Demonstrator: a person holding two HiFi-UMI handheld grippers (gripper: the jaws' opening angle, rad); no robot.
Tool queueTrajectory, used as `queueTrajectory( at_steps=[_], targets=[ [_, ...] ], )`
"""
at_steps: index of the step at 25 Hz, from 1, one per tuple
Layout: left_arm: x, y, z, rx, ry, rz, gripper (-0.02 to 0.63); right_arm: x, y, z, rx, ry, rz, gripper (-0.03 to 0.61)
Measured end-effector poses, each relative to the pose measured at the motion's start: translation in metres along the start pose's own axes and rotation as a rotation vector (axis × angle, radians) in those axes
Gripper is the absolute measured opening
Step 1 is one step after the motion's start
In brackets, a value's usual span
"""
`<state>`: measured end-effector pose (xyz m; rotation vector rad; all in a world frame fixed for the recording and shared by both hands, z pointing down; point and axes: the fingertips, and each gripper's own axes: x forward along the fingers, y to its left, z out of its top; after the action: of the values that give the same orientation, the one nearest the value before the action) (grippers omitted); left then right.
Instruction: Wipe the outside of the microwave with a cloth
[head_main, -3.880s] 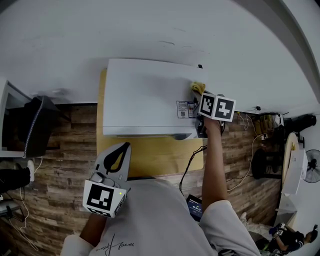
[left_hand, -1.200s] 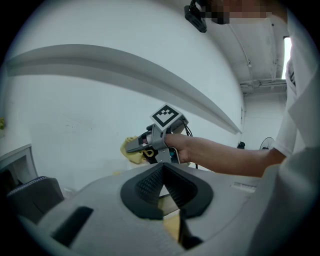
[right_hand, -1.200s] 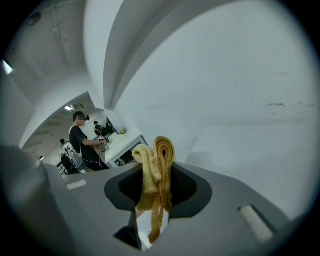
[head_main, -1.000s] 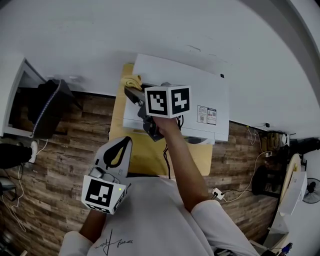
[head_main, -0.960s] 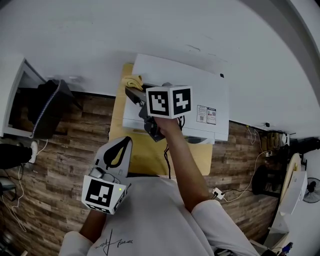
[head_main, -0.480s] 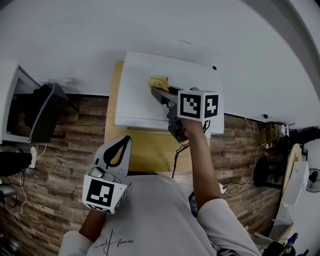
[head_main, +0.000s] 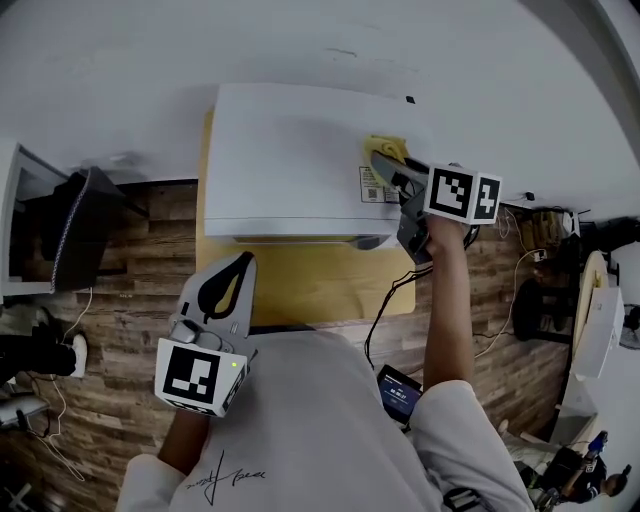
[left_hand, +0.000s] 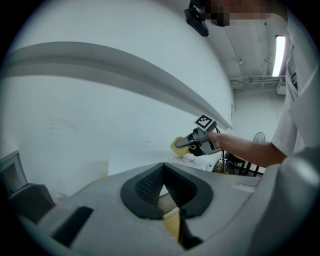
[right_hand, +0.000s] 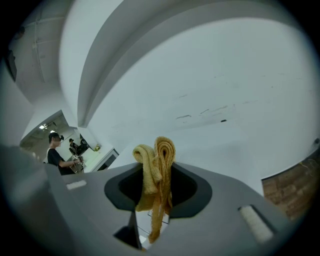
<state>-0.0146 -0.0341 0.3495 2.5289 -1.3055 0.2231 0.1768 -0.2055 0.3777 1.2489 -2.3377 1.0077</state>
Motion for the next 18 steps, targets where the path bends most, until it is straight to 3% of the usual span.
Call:
queueTrajectory(
  at_steps=[8,14,18],
  targets=[
    [0.019,-0.015,-0.005,-0.001,0.021,-0.045,-0.009,-0.049,-0.076,-0.001,-0.028,0.012,-0.185,0.124],
    [0.025,-0.02,-0.009,0.0,0.028,-0.047,-0.009,-0.065,-0.119,-0.008,-0.138,0.074,-0.368,0.124],
    [0.026,-0.021,-0.007,0.004,0.026,-0.042,-0.009,-0.066,-0.126,-0.01,-0.223,0.102,-0.44,0.124]
  ],
)
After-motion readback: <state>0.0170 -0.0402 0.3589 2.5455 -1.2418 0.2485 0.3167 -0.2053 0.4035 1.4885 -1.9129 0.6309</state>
